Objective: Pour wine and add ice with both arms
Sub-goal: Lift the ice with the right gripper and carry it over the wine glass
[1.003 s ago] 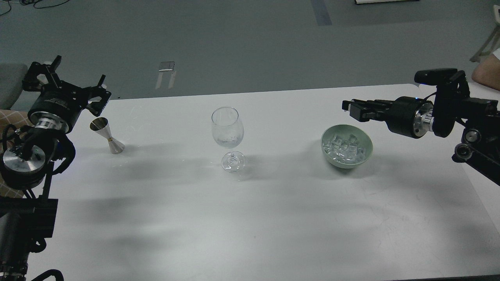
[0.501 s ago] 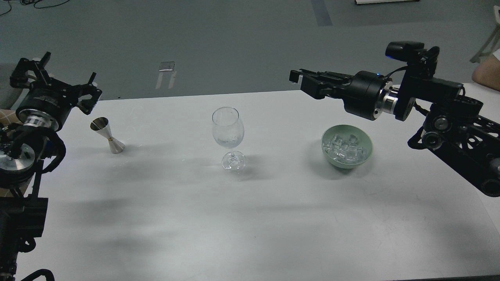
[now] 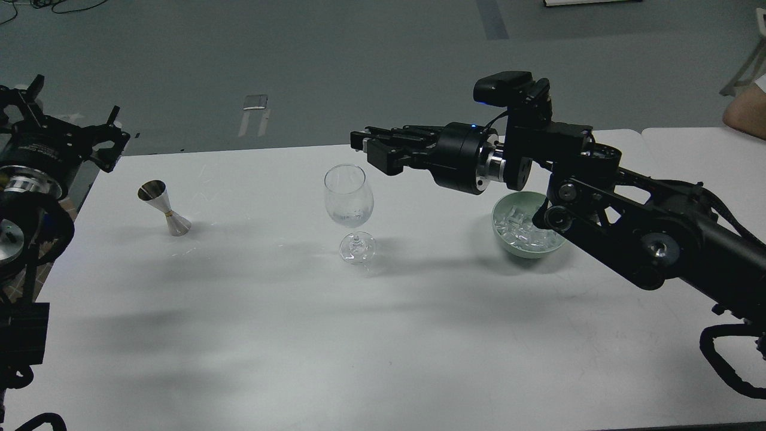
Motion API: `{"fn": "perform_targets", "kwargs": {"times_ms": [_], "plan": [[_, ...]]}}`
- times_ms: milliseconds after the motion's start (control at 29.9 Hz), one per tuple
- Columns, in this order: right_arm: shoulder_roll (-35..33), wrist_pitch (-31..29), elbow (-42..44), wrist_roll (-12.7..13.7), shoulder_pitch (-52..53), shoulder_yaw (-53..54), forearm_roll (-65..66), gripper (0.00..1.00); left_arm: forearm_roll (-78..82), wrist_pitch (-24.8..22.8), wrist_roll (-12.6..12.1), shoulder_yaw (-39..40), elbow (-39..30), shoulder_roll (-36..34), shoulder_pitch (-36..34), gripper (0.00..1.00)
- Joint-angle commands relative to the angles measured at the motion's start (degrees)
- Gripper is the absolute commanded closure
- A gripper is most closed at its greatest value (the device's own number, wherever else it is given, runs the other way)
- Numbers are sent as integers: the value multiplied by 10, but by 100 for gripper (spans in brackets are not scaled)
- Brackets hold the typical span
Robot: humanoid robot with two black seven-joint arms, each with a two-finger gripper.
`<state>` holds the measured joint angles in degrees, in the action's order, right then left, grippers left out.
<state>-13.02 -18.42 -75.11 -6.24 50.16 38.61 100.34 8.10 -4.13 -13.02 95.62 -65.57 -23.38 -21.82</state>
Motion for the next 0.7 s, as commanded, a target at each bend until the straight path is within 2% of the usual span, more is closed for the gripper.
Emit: {"fn": "perform_targets", "kwargs": {"times_ms": [0,267,668], "plan": [[40,0,45,0,5,-2,7,79,0,0,0,1,0,-4,0,2],[82,3,109,-2,36,-29,7,79,0,0,0,0,0,-5,0,2],[82,1,133,-3,52,-66,6,76,0,-2,4,-1,12,-4,-1,2]]}}
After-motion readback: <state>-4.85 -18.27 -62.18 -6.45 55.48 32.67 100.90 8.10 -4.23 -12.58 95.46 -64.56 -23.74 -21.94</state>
